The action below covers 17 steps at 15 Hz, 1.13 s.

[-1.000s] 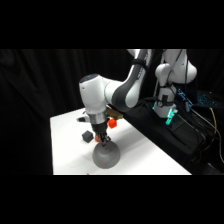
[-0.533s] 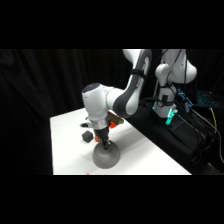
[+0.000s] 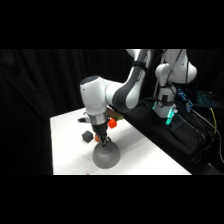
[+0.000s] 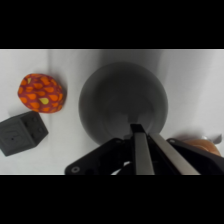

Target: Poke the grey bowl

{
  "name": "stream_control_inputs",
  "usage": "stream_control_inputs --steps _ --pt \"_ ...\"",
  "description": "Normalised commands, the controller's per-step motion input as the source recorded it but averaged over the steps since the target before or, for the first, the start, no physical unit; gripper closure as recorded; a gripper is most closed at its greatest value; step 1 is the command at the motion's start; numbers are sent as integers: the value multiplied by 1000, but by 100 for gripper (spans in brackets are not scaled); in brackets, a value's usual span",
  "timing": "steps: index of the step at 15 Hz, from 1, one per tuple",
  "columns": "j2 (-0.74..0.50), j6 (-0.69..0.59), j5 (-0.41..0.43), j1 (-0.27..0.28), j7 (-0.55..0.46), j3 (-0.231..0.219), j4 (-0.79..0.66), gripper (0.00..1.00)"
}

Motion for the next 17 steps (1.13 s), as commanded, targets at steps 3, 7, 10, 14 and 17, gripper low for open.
stream_control_inputs --steps 3,7,10,14,17 --pt "-322 -403 60 17 -7 -12 55 62" --pt "-224 -412 39 46 31 -37 123 18" --pt "-177 -308 48 33 14 -53 122 0" --pt "-152 -261 -2 48 42 -59 120 0" --pt "-107 -184 -20 55 58 -61 105 0"
